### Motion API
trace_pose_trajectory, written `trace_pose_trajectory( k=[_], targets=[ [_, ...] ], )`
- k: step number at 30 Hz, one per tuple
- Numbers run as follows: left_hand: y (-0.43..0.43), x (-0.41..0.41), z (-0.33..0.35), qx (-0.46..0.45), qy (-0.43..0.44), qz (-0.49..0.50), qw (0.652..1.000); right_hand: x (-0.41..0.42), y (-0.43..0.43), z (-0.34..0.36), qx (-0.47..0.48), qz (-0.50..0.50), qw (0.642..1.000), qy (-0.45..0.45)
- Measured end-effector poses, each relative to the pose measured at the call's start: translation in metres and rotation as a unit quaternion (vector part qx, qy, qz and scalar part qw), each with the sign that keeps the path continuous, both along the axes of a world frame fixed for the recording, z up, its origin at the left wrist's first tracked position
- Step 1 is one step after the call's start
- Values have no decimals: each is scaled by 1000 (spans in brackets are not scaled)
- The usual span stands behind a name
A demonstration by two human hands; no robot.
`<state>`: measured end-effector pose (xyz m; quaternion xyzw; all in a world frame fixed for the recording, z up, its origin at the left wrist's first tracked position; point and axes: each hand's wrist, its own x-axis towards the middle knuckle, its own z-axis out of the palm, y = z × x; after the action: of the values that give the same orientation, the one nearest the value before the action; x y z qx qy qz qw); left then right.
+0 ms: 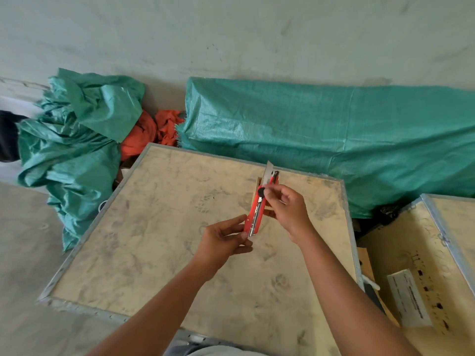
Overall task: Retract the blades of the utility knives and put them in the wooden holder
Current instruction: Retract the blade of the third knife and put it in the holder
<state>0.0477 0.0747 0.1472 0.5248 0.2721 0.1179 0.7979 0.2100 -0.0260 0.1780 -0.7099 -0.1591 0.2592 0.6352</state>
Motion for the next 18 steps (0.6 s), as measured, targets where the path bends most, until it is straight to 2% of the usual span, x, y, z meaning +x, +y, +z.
trace_pose_trajectory(
  k=[5, 11, 18],
  targets=[
    [12, -6, 8, -15, -26, 18, 999, -21, 2, 4, -43, 63, 996, -44],
    [24, -12, 17, -8, -51, 5, 999, -37, 3, 4, -74, 91, 991, -60],
    [29, -15, 18, -25, -52, -8, 998, -44, 1, 7, -75, 121, 987, -77]
  ],
)
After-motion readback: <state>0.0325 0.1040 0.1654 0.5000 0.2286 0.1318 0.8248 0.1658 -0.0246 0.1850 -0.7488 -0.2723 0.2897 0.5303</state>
